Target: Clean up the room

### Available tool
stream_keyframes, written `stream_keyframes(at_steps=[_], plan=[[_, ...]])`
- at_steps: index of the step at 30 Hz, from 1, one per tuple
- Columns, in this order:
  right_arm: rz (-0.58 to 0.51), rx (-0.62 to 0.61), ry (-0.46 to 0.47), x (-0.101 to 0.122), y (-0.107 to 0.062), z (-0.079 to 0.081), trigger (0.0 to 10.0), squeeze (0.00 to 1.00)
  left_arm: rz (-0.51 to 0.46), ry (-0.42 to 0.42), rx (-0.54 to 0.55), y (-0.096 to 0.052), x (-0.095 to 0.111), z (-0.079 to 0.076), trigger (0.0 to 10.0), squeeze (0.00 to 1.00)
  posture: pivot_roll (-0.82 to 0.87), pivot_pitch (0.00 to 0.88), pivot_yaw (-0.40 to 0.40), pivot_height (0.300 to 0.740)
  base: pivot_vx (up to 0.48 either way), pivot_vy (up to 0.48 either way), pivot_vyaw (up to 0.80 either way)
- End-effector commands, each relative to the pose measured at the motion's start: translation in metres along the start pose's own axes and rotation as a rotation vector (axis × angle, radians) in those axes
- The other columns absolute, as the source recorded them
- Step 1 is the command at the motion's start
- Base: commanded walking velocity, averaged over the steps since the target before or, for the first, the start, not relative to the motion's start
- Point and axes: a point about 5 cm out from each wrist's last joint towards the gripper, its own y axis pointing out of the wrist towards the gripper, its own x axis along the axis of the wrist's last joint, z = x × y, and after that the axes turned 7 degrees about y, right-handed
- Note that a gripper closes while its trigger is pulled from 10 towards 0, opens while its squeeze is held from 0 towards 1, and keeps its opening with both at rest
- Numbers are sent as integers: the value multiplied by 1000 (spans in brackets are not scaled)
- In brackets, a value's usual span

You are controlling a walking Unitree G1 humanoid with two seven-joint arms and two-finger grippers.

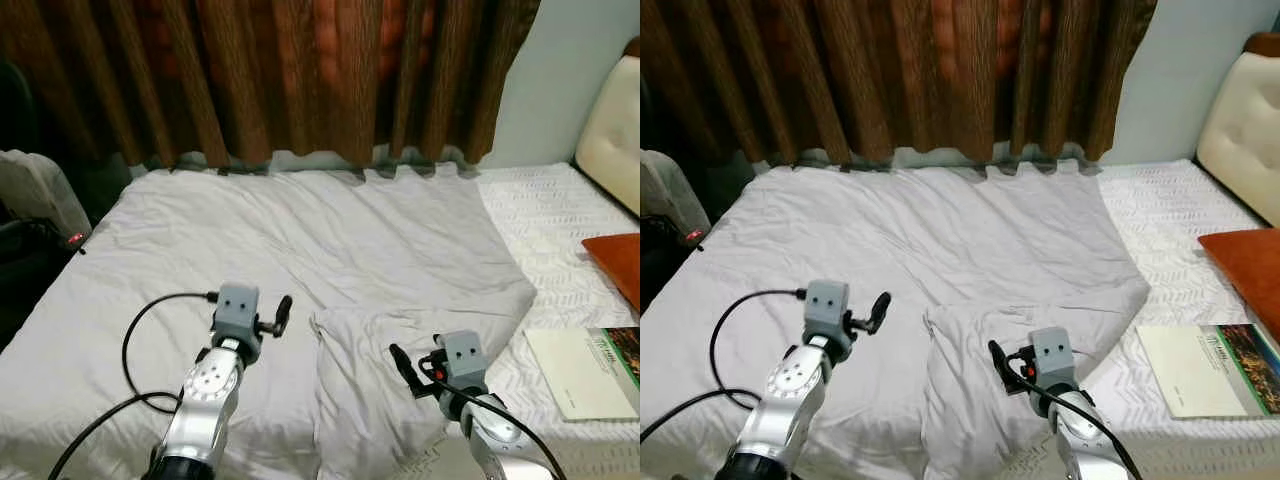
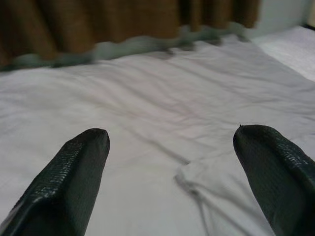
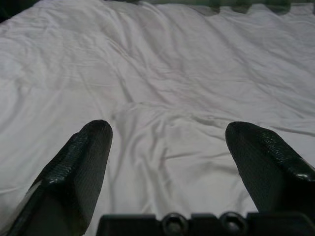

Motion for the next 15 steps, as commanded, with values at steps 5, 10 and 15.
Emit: stream_keyframes(at_steps=[5, 10, 15], plan=[[17, -4, -3, -6, -27, 5, 10000, 0, 78, -44, -63, 24, -3, -2, 10000, 0, -108, 198, 35, 740, 384, 0, 0], [50, -18, -13, -13, -63, 10, 10000, 0, 156, -90, 45, 37, -1, 19, 10000, 0, -187, 317, 42, 740, 0, 0, 0], [95, -49, 19, -17, -118, 30, 10000, 0, 143, -231, 59, 51, 17, 21, 10000, 0, -307, 504, 48, 740, 0, 0, 0]])
